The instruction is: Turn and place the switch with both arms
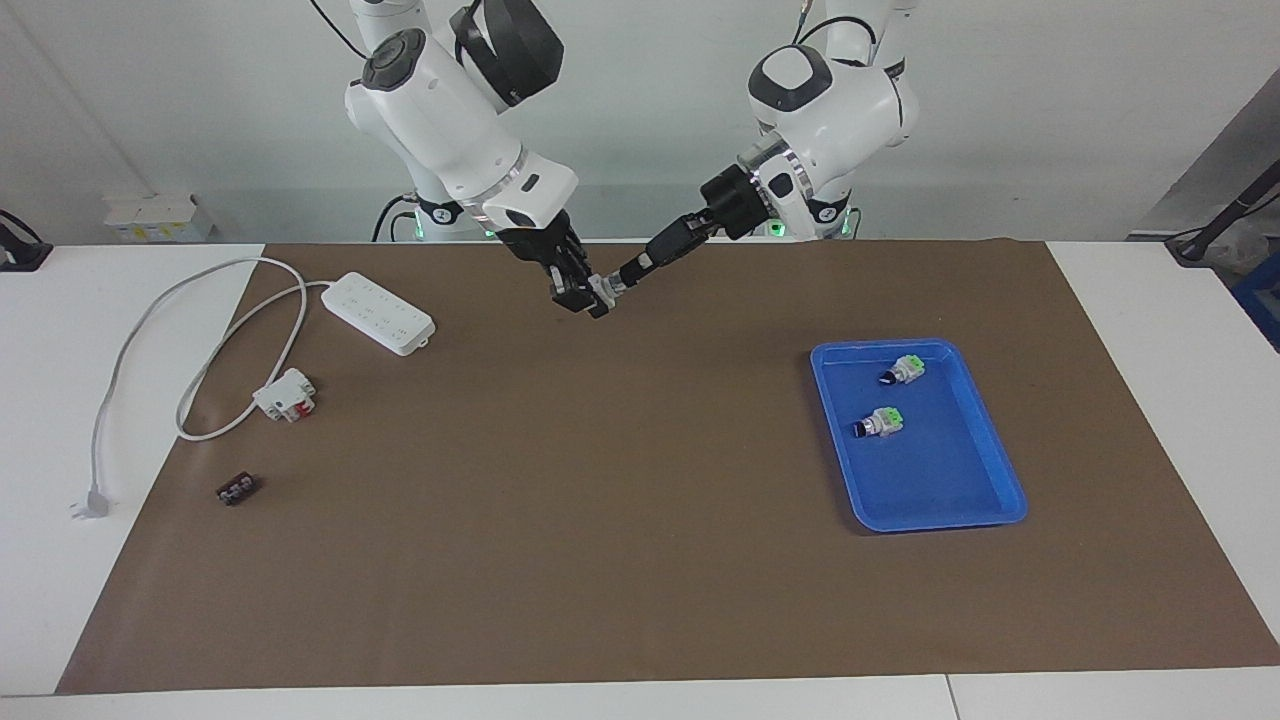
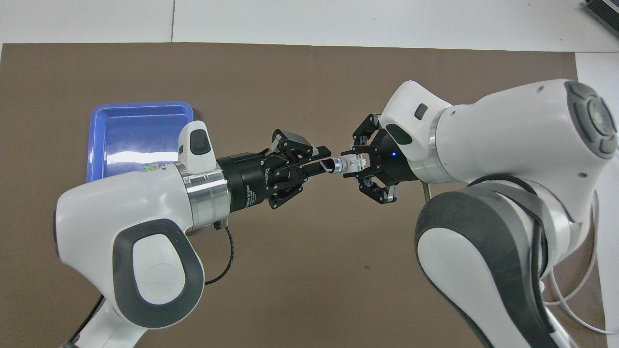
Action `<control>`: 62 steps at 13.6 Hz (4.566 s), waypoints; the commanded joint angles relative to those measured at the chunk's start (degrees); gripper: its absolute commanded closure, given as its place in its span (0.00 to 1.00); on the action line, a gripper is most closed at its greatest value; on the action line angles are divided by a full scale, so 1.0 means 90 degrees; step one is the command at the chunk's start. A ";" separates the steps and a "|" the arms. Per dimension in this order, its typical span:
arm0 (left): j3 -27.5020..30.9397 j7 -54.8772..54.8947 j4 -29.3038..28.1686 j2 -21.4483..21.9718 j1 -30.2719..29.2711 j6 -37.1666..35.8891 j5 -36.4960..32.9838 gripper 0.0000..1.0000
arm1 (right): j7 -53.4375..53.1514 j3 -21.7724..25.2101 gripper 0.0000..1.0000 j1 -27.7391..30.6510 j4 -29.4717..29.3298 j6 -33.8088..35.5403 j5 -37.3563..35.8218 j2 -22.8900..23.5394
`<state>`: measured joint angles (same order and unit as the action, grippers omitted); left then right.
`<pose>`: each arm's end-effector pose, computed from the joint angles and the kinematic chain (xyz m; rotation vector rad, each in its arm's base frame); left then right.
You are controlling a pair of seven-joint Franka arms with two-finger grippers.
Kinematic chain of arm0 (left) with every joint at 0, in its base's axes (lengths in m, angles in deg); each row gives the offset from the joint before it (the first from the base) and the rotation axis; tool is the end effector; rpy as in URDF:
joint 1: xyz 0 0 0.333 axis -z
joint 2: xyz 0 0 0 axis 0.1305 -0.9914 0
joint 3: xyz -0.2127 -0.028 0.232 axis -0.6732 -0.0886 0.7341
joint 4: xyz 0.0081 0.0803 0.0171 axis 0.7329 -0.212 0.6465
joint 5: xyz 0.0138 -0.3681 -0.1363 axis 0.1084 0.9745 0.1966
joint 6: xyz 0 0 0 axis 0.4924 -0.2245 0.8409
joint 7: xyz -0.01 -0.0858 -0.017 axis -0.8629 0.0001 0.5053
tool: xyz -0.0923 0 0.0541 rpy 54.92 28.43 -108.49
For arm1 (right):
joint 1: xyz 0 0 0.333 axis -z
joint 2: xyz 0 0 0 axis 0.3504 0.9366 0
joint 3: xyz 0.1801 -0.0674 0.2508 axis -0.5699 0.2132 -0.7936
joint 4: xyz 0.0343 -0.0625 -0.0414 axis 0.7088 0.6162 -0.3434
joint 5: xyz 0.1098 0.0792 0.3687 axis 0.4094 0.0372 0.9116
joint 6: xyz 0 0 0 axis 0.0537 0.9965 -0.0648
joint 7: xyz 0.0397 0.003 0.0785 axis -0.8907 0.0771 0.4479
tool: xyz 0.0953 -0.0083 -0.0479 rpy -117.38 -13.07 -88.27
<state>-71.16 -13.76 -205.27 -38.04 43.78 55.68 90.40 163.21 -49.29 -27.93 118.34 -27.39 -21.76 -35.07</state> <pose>0.4750 -0.3219 0.5443 1.8582 0.8673 -0.1728 0.5443 0.2495 0.5654 -1.8540 -2.1176 -0.5848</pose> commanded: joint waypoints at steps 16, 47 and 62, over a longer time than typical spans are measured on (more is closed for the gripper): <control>-0.0047 -0.0029 0.0042 -0.0037 0.0197 -0.0055 0.0146 1.00 | 0.0240 0.0077 1.00 0.0004 0.0255 0.0002 0.0205 -0.0248; -0.0037 -0.6778 -0.0183 -0.0017 0.0178 0.0531 -0.0205 1.00 | 0.0221 0.0087 0.18 0.0004 0.0294 -0.0017 0.0196 -0.0278; -0.0027 -0.5707 -0.0523 0.0002 -0.0651 0.0424 -0.2888 1.00 | -0.1700 0.0321 0.00 -0.0093 -0.0096 -0.0037 -0.1793 -0.0219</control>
<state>-71.12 -69.80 -207.98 -38.87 40.12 59.75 68.50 152.53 -46.55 -28.38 118.67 -28.10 -32.67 -36.94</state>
